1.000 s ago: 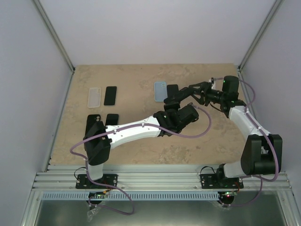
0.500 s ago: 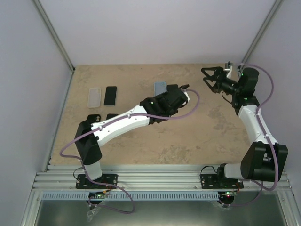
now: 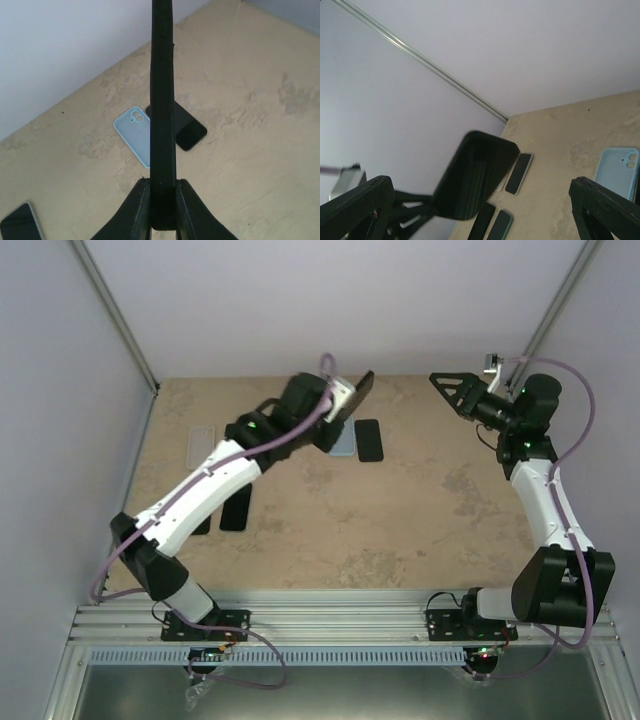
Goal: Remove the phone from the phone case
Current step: Adjust the phone, then remove the phone case from the phone.
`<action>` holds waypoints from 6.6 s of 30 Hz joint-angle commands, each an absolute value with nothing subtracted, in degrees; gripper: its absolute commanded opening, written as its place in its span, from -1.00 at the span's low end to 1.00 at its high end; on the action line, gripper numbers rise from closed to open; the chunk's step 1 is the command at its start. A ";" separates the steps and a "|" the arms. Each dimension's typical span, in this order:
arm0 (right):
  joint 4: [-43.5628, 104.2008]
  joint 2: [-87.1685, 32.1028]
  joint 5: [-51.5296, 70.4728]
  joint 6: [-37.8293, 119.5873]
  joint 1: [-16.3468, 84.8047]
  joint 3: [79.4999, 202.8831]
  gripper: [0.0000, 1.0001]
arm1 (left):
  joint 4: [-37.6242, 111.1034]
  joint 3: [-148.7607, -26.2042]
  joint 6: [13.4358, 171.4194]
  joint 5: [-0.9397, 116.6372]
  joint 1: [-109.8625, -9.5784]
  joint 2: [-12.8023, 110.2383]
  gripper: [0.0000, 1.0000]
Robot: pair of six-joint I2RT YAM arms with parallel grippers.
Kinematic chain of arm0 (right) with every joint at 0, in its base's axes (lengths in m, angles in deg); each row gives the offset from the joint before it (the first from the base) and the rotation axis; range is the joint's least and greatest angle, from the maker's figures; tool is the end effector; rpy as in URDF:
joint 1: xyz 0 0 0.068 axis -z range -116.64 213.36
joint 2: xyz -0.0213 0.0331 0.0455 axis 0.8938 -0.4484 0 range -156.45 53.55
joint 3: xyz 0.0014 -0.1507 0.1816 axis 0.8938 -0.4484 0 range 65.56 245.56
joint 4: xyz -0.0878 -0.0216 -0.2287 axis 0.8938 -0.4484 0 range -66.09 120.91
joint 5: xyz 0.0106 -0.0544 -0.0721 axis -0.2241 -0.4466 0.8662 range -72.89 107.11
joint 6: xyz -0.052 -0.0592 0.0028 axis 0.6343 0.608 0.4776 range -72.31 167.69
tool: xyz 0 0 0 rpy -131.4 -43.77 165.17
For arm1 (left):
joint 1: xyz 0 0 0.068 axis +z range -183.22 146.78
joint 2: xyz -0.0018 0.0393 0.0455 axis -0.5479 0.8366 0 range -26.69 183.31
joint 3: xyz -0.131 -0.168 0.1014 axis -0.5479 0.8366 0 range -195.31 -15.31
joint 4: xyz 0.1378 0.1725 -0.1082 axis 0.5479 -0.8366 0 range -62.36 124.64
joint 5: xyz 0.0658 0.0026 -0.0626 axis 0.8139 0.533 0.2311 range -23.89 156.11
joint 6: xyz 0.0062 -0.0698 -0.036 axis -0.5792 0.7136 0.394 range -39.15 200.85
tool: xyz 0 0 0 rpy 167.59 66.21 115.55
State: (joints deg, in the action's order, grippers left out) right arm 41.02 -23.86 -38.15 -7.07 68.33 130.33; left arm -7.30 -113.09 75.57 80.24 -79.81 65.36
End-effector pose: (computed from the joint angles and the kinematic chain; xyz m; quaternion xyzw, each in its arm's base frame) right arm 0.3229 0.0277 0.3374 0.0408 0.7148 0.5618 0.4145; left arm 0.2607 -0.2515 0.3391 0.3370 0.8203 -0.0557 0.4588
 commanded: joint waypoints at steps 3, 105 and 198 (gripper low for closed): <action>51.35 -23.22 -40.55 -8.86 67.66 130.14 0.95 | 6.08 -110.24 89.80 56.49 -69.43 55.34 -1.00; 86.46 -24.60 -47.62 -30.70 49.74 125.84 -0.99 | 38.60 -85.55 110.29 6.66 -60.23 50.42 -0.12; 28.02 -17.23 -64.69 27.73 39.98 134.49 -0.99 | 58.81 -84.88 130.71 -6.57 -54.41 50.28 -0.51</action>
State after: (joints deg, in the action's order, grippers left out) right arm 27.01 -18.83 -60.60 25.08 40.61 131.51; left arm 48.70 -87.30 122.67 -5.96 -55.64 49.32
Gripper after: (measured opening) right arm 0.126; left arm 0.269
